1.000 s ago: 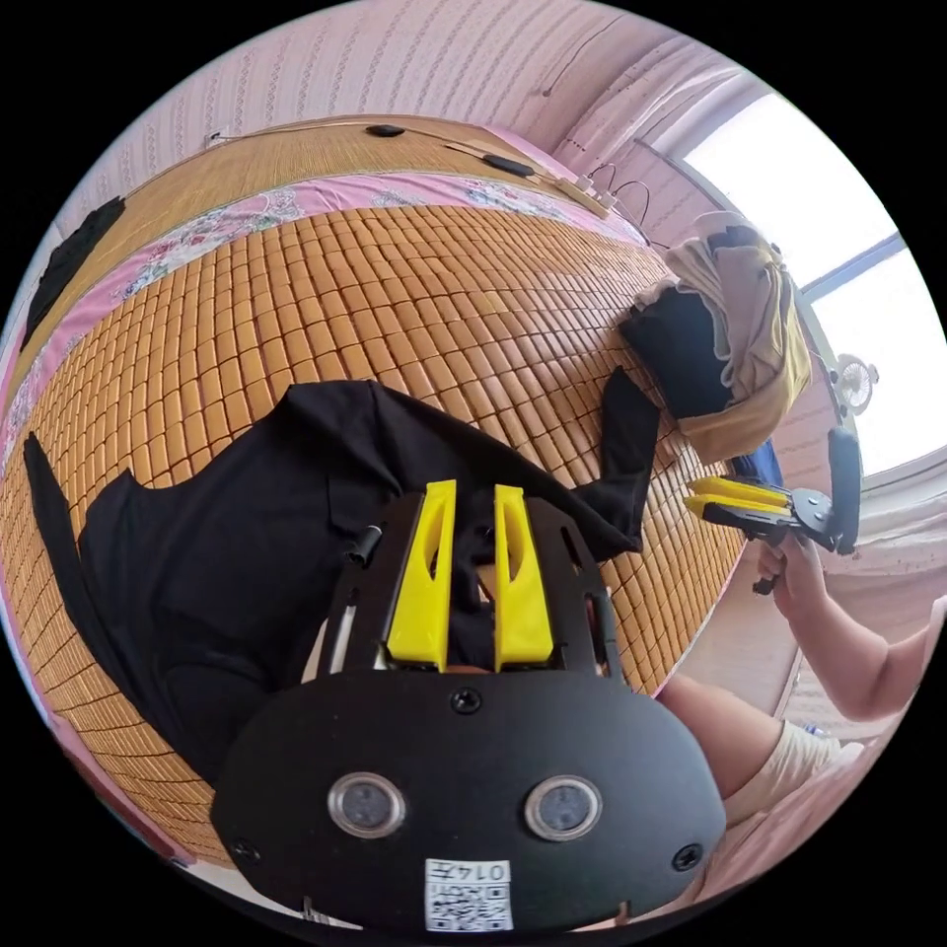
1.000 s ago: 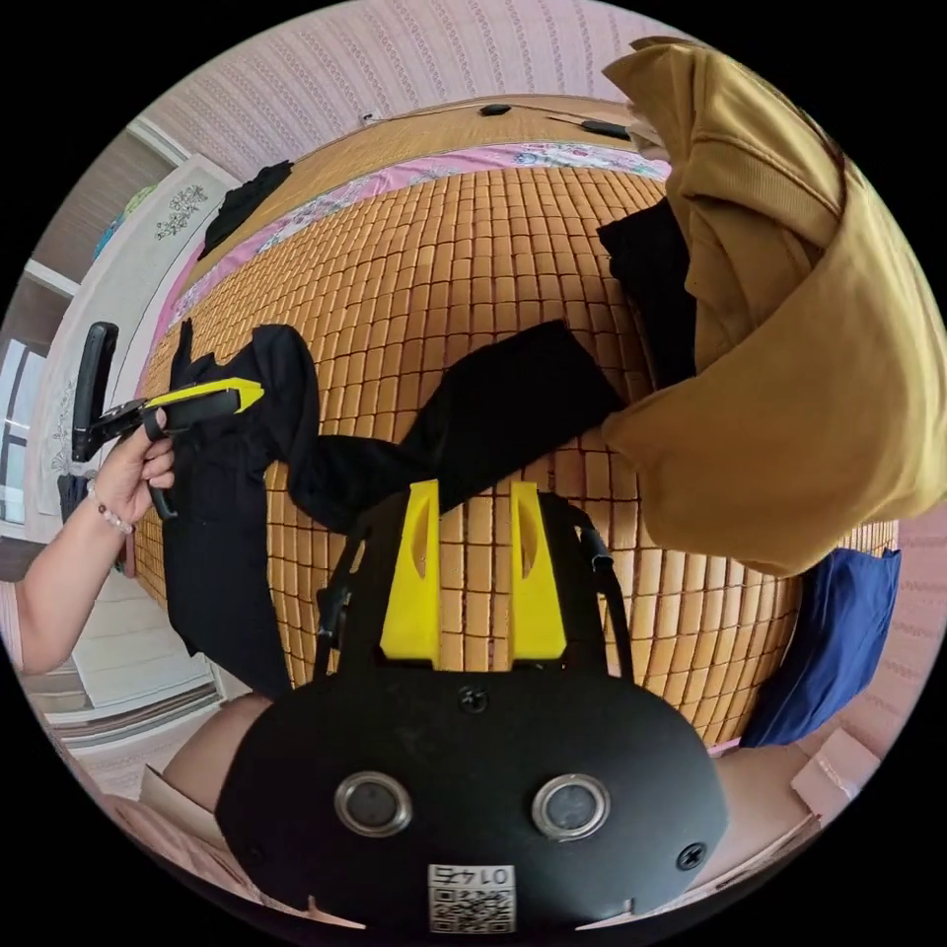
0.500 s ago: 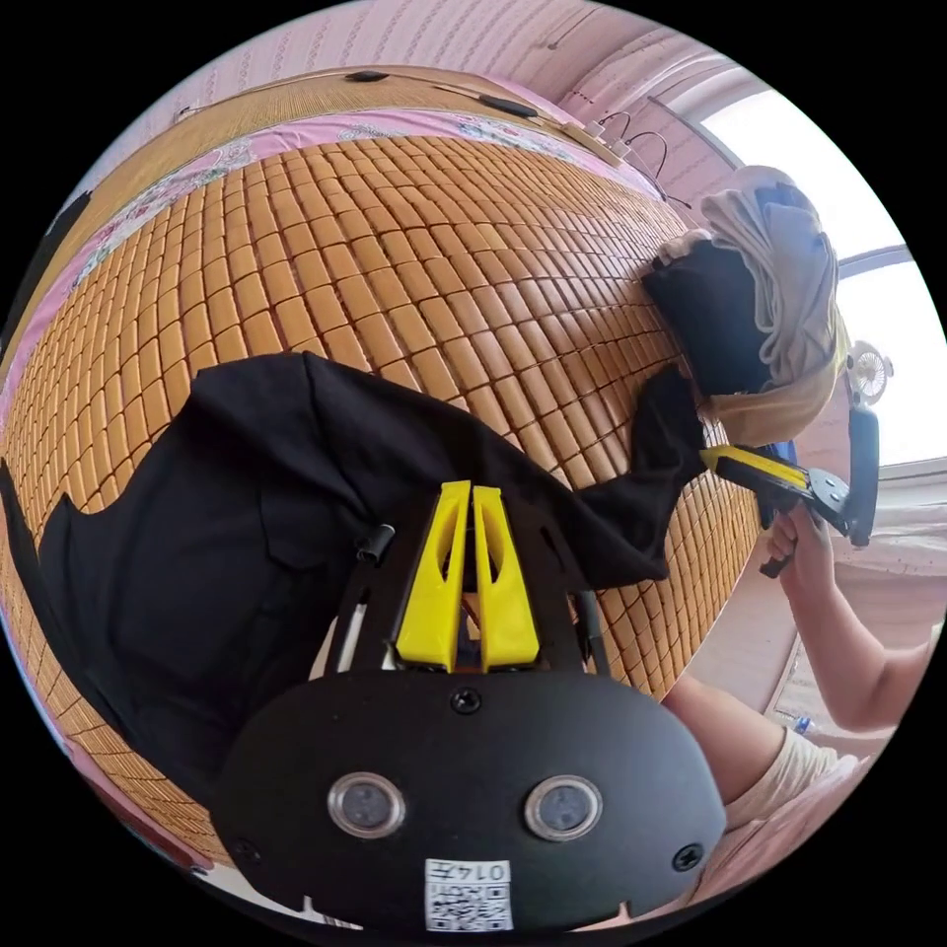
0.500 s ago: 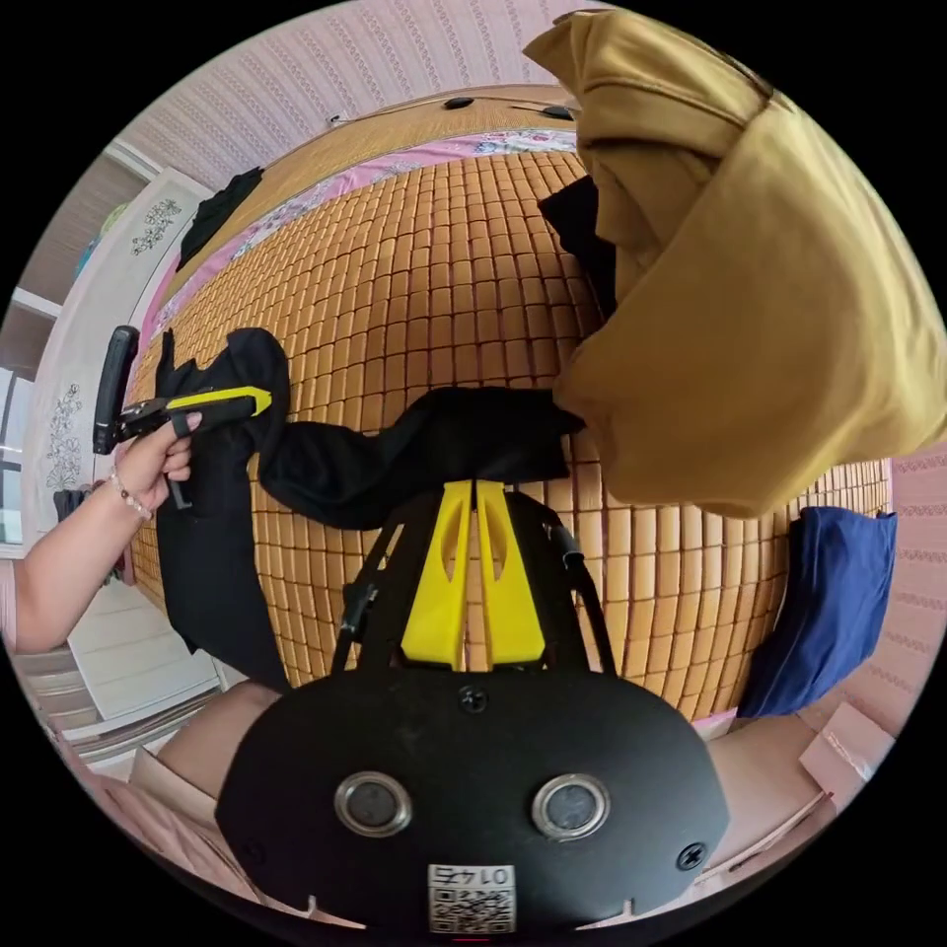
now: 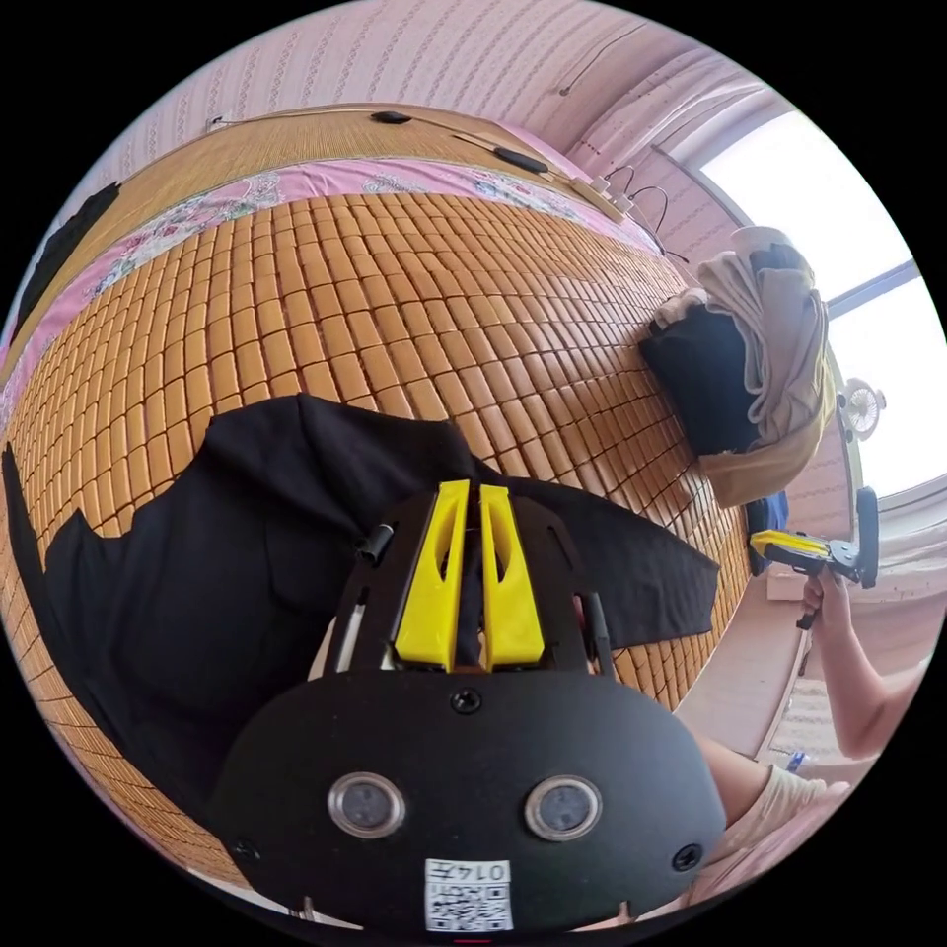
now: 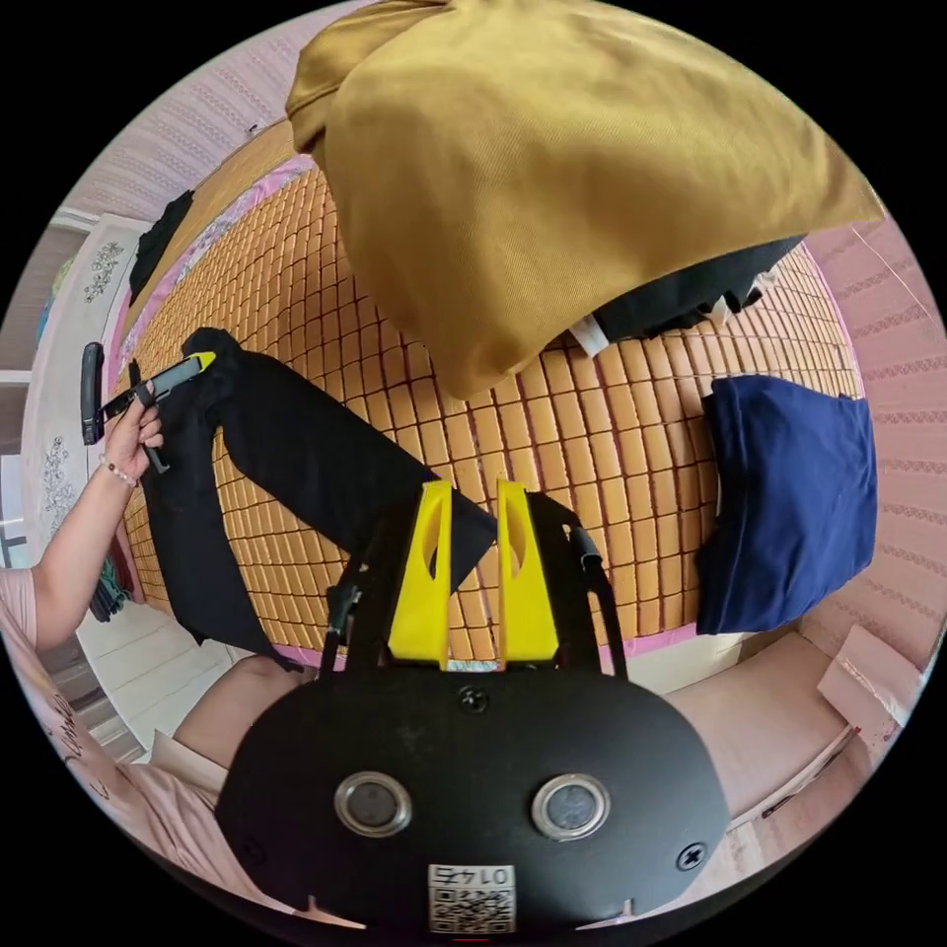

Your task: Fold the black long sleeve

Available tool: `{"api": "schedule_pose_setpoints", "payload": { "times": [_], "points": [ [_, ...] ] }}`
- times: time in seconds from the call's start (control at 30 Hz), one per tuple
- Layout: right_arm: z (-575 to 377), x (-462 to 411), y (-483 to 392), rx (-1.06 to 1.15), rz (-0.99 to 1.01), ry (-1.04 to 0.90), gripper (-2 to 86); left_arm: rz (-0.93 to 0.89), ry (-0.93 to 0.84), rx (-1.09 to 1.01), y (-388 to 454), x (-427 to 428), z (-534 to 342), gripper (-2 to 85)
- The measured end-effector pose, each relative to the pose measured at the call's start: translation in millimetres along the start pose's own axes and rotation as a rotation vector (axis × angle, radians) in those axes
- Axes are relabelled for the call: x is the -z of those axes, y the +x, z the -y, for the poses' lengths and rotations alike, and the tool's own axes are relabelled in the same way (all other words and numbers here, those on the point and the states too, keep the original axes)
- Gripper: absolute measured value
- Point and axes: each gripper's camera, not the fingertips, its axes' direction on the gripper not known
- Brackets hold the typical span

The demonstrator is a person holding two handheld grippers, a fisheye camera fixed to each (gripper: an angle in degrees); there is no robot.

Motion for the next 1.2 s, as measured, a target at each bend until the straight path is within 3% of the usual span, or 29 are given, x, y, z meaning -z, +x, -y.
{"api": "schedule_pose_setpoints", "payload": {
  "times": [0.07, 0.2, 0.63, 0.9, 1.07, 1.2],
  "points": [
    [-1.5, -15.9, -2.8, -0.010, 0.051, -0.014, 8.9, 0.012, 0.028, -0.010, 5.3, 8.2, -3.8, 1.7],
    [-5.4, -59.3, -13.8, -0.014, -0.078, -0.078, 7.3, 0.035, 0.037, -0.022, 14.0, 24.4, -14.1, 2.8],
    [20.7, -76.6, -13.6, 0.007, -0.087, -0.029, -0.6, 0.165, -0.043, 0.046, -11.3, 37.2, -17.1, 4.4],
    [51.2, -118.1, -10.4, -0.078, -0.018, -0.039, 0.3, 0.120, -0.057, 0.026, -9.8, 51.2, -31.3, -0.7],
    [49.9, -132.6, -27.8, -0.104, -0.084, -0.056, 4.0, 0.022, 0.087, 0.104, -15.9, 104.3, -66.4, -0.5],
    [45.1, -133.8, -85.4, 0.007, -0.157, -0.067, 4.6, 0.080, 0.164, 0.185, -29.7, 178.2, -148.4, 0.1]
  ]
}}
